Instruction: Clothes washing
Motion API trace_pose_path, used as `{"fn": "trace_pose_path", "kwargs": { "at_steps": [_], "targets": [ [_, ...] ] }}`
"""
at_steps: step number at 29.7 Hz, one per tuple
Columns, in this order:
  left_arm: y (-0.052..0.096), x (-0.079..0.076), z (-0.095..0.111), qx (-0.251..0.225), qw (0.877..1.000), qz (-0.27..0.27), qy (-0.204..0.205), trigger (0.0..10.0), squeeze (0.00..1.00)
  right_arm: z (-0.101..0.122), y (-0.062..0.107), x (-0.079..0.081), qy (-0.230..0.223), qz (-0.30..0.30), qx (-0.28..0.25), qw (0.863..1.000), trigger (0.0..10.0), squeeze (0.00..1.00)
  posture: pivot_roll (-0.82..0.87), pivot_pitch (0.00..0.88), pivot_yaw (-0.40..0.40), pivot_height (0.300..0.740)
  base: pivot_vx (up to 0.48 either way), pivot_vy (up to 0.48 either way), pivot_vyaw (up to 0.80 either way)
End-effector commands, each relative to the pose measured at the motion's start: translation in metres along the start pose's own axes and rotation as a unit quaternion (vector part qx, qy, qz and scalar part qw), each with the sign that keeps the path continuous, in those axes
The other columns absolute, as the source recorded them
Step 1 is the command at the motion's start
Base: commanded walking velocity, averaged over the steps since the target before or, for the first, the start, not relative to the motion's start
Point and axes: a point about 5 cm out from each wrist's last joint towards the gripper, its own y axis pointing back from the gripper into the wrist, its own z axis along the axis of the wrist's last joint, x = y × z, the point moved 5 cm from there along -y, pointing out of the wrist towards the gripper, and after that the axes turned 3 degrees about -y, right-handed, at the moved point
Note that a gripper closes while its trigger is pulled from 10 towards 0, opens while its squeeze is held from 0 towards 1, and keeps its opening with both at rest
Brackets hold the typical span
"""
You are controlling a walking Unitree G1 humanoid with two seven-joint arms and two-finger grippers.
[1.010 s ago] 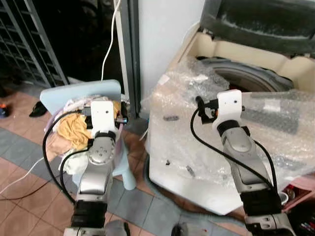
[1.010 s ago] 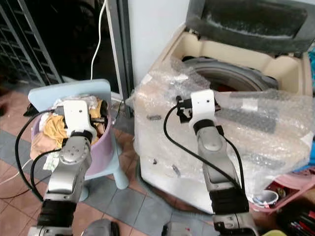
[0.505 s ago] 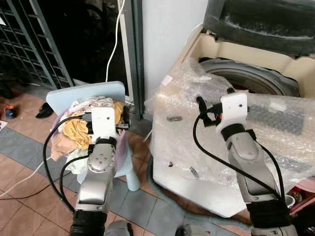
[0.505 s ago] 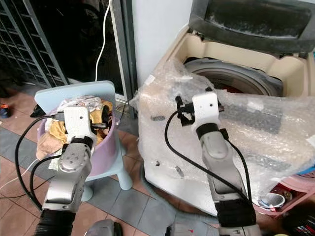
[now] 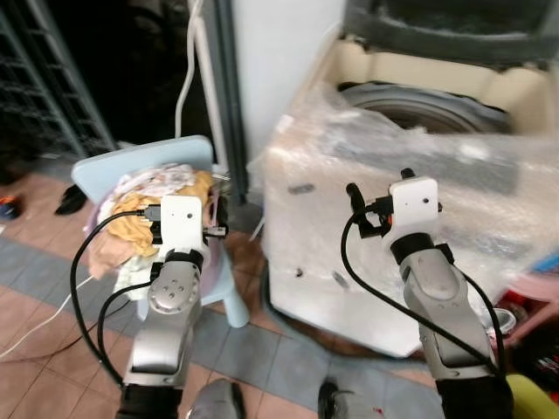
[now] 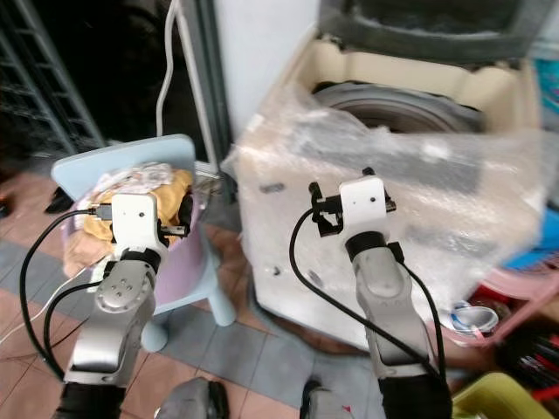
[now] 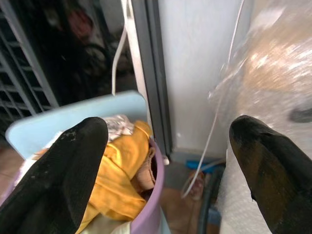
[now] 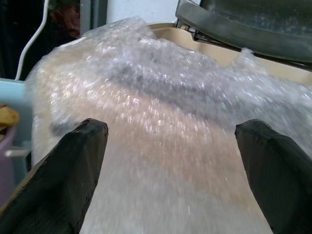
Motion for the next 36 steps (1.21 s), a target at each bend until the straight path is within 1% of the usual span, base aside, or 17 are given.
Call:
{"fn": "trace_pose_path", "kwargs": {
  "at_steps": [1, 4, 7, 10, 12, 15, 16, 20, 23, 26, 27, 29, 32, 36],
  "targets": [
    [0.002, -0.002, -0.001, 0.005, 1.0, -0.001, 0.002, 10.0, 0.0, 0.009, -0.001, -0.003, 0.003, -0.007, -0.013, 1.0, 10.0, 0.0, -0.04, 0.014, 0.062, 0.74, 0.0, 0.0, 0.0],
    [0.003, -0.002, -0.004, 0.01, 1.0, -0.008, 0.01, 10.0, 0.0, 0.004, 0.001, -0.006, -0.004, -0.019, -0.005, 1.0, 10.0, 0.0, -0.05, 0.0, 0.077, 0.74, 0.0, 0.0, 0.0],
    [0.005, 0.006, -0.015, 0.035, 0.999, 0.001, 0.03, 10.0, 0.0, 0.0, 0.006, -0.007, -0.004, -0.024, 0.0, 1.0, 10.0, 0.0, -0.06, 0.0, 0.089, 0.74, 0.0, 0.0, 0.0],
    [0.006, 0.008, -0.019, 0.038, 0.999, -0.003, 0.028, 10.0, 0.0, -0.005, 0.008, -0.009, -0.002, -0.031, 0.01, 0.999, 10.0, 0.0, -0.07, 0.0, 0.094, 0.74, 0.0, 0.0, 0.0],
    [0.007, 0.01, -0.021, 0.041, 0.998, -0.007, 0.036, 10.0, 0.0, -0.007, 0.011, -0.011, -0.006, -0.04, 0.016, 0.999, 10.0, 0.0, -0.07, 0.0, 0.095, 0.74, 0.0, 0.0, -0.8],
    [0.01, 0.008, -0.025, 0.049, 0.997, -0.026, 0.046, 10.0, 0.0, -0.014, 0.018, -0.016, -0.003, -0.049, 0.025, 0.998, 10.0, 0.0, -0.07, 0.0, 0.083, 0.74, 0.0, 0.0, -0.8],
    [0.013, 0.008, -0.026, 0.05, 0.997, -0.032, 0.045, 10.0, 0.0, -0.017, 0.021, -0.018, -0.003, -0.054, 0.031, 0.998, 10.0, 0.0, -0.07, 0.0, 0.083, 0.74, 0.0, 0.0, -0.8],
    [0.019, 0.007, -0.032, 0.06, 0.996, -0.046, 0.046, 10.0, 0.0, -0.025, 0.027, -0.025, -0.009, -0.071, 0.045, 0.996, 10.0, 0.0, -0.07, 0.0, 0.08, 0.74, 0.0, 0.0, 0.0],
    [0.028, 0.006, -0.037, 0.06, 0.995, -0.073, 0.028, 10.0, 0.0, -0.033, 0.033, -0.033, -0.01, -0.087, 0.059, 0.994, 10.0, 0.0, -0.06, 0.0, 0.079, 0.74, 0.0, 0.0, 0.0],
    [0.027, 0.005, -0.035, 0.055, 0.995, -0.084, 0.016, 10.0, 0.0, -0.036, 0.032, -0.036, -0.006, -0.09, 0.063, 0.994, 10.0, 0.0, -0.06, 0.0, 0.079, 0.74, 0.0, 0.0, -0.38],
    [0.025, 0.004, -0.032, 0.047, 0.995, -0.091, 0.01, 10.0, 0.0, -0.037, 0.031, -0.038, -0.006, -0.092, 0.066, 0.994, 10.0, 0.0, -0.04, 0.0, 0.064, 0.74, 0.0, 0.0, -0.77],
    [0.024, 0.004, -0.03, 0.04, 0.995, -0.091, 0.005, 10.0, 0.0, -0.041, 0.033, -0.038, 0.0, -0.091, 0.075, 0.993, 10.0, 0.0, -0.04, 0.0, 0.051, 0.74, 0.0, 0.0, -0.77],
    [0.025, 0.004, -0.029, 0.04, 0.995, -0.091, 0.007, 10.0, 0.0, -0.044, 0.037, -0.037, -0.003, -0.089, 0.081, 0.993, 10.0, 0.0, -0.05, 0.0, 0.05, 0.74, 0.0, 0.0, -0.8],
    [0.036, 0.008, -0.035, 0.048, 0.995, -0.082, 0.015, 10.0, 0.0, -0.052, 0.053, -0.035, -0.005, -0.085, 0.1, 0.991, 10.0, 0.0, -0.07, 0.0, 0.064, 0.74, 0.0, 0.0, -0.8]
  ]
}}
